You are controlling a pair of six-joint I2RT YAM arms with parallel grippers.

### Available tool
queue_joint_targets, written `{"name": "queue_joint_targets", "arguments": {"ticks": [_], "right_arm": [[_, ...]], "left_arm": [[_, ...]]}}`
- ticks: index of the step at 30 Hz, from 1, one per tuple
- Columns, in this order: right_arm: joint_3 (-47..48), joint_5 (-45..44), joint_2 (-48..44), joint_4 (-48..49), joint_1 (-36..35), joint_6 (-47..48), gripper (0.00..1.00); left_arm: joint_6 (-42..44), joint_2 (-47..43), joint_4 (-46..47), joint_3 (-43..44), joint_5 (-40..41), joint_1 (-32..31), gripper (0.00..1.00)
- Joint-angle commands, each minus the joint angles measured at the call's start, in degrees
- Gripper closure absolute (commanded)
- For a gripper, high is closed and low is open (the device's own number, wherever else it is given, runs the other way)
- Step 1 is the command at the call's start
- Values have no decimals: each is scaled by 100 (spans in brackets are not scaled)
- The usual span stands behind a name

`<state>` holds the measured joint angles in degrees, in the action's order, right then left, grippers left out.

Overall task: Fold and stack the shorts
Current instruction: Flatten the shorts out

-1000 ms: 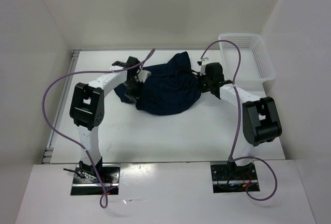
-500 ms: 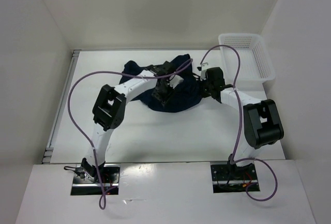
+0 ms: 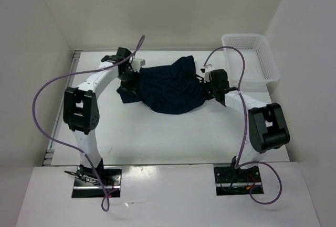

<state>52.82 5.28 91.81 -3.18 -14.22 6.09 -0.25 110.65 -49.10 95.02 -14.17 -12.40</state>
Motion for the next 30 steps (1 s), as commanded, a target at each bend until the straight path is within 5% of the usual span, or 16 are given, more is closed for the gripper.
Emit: {"name": "queue_joint_targets", "arguments": {"ticks": [1, 6, 16, 23, 25, 29, 30], "right_arm": [[53, 35, -128, 336, 7, 103, 100], [53, 35, -128, 283, 7, 103, 100], [0, 35, -128, 283, 7, 103, 100], [53, 35, -76, 283, 7, 156, 100], [53, 35, -76, 283, 7, 209, 100], [53, -27, -76, 283, 7, 419, 100], [53, -27, -76, 187, 7, 498, 100]], "left_arm": [[25, 659, 119, -160, -331, -166, 60], [25, 1081, 392, 166, -393, -271, 50], [25, 1073, 867, 78, -622, -377, 44], [25, 1661, 999, 78, -69, -597, 44], [25, 1748, 999, 78, -138, -597, 53], [25, 1733, 780, 315, -288, -597, 95], [25, 1540, 718, 315, -192, -536, 98]]}}
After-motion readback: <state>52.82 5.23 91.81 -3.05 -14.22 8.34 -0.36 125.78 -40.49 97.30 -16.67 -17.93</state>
